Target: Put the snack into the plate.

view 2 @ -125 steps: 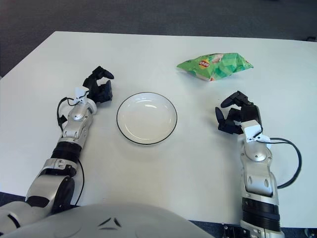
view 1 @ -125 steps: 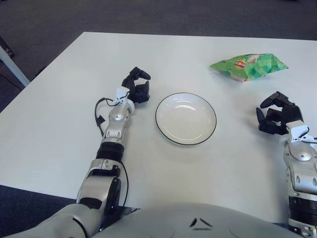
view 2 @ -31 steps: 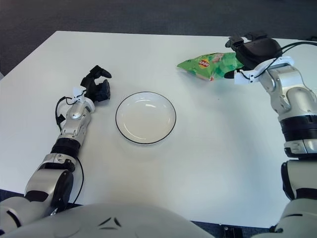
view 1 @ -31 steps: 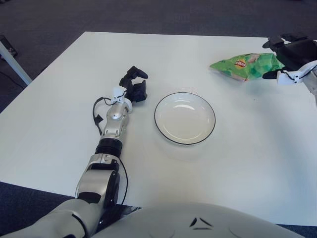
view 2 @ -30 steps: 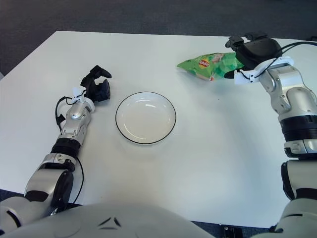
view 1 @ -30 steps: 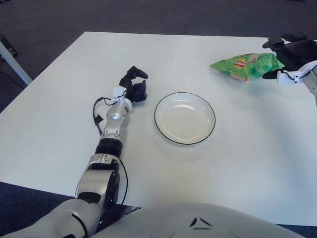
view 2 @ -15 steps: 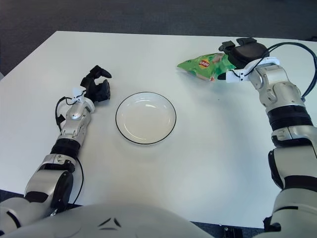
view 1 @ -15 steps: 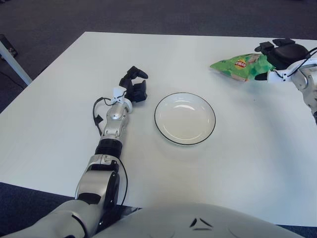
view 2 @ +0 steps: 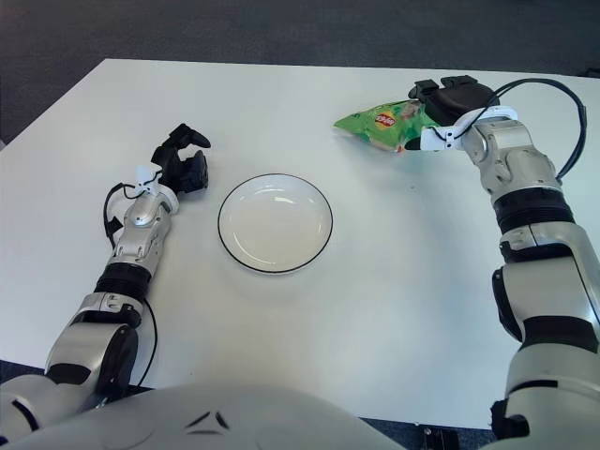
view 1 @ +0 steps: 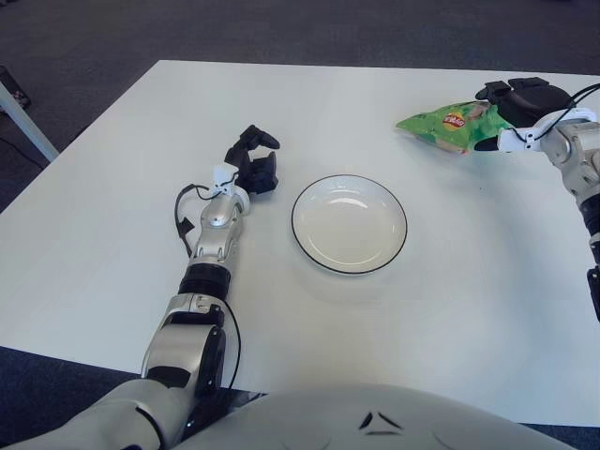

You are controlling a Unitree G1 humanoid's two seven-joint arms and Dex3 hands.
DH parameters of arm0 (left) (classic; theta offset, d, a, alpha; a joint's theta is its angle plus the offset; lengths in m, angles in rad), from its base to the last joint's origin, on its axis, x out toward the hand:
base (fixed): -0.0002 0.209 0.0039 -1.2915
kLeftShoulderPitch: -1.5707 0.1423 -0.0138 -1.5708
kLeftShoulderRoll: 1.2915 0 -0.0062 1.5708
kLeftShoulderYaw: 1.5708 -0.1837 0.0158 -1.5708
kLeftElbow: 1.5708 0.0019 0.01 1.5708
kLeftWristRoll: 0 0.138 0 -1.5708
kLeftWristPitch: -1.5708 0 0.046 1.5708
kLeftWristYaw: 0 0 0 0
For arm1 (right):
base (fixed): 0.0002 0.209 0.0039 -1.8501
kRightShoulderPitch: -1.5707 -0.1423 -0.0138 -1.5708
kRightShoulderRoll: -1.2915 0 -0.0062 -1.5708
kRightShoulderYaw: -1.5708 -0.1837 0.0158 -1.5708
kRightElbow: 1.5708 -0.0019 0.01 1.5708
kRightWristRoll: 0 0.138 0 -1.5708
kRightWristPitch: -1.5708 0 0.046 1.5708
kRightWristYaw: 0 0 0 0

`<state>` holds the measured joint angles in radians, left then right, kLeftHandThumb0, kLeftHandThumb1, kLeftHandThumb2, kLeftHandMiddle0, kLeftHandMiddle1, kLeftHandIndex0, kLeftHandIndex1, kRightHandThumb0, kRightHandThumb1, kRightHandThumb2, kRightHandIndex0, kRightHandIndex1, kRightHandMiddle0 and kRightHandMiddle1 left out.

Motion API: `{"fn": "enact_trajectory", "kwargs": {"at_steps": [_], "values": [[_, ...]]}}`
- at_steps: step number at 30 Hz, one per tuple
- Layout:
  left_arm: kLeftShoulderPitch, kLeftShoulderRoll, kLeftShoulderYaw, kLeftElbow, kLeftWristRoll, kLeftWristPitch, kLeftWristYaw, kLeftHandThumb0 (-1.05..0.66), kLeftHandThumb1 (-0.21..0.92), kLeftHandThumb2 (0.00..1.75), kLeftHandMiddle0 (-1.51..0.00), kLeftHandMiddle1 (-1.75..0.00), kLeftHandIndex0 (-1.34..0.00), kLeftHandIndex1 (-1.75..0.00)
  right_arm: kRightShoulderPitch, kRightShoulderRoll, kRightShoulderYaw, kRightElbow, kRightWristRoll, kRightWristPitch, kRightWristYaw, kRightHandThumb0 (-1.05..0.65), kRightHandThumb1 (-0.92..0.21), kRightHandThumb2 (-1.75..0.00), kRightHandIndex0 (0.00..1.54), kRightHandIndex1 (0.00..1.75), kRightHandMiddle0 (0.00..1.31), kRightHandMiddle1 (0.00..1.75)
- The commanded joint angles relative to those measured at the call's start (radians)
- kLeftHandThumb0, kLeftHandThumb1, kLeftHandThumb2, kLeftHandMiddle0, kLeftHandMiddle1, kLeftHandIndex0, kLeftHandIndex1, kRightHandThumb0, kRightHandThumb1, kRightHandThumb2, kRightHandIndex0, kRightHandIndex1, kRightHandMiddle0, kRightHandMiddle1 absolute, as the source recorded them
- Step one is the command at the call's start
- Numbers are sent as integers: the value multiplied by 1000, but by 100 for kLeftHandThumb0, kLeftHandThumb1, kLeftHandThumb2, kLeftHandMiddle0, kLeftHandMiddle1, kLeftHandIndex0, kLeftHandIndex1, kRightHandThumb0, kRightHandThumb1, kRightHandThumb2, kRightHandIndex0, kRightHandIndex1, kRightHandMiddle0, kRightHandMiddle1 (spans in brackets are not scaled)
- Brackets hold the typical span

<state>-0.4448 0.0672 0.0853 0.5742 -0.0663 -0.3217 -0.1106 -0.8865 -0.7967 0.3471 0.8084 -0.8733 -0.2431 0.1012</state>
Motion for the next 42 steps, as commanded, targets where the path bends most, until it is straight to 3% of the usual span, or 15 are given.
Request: {"fn": "enact_trajectory", "kwargs": {"at_steps": [1,12,17,22,27,32,42], "values": [[91,-10,-2,27,1,11,1,-42,51,108,-122,-175,-47,-175,-29,28,16,37,10,18,-9,-94,-92,-31,16,6,0,70],[106,-11,1,-1,-3,26,3,-42,53,105,-121,-175,-45,-175,-61,97,66,170,1,39,-84,-101,-92,-28,35,16,0,71],[112,-8,2,-9,-3,32,2,-42,53,105,-121,-175,-45,-175,-64,115,81,194,6,50,-109,-104,-92,-28,25,55,0,68],[116,-3,2,-15,-2,36,-1,-42,54,104,-121,-175,-44,-175,-69,151,120,278,-18,75,-187,-105,-92,-29,23,70,0,64],[116,-1,3,-14,-7,34,-9,-41,54,104,-121,-175,-44,-175,-90,181,167,359,-38,96,-248,-101,-92,-30,21,39,0,58],[112,1,5,-2,-10,26,-15,-41,54,103,-121,-175,-44,-175,-101,219,196,427,-32,122,-295,-95,-92,-32,18,22,0,59],[107,3,-1,18,4,1,-8,-41,55,103,-122,-175,-44,-175,-86,279,243,530,-35,198,-396,-88,-92,-34,15,12,0,65]]}}
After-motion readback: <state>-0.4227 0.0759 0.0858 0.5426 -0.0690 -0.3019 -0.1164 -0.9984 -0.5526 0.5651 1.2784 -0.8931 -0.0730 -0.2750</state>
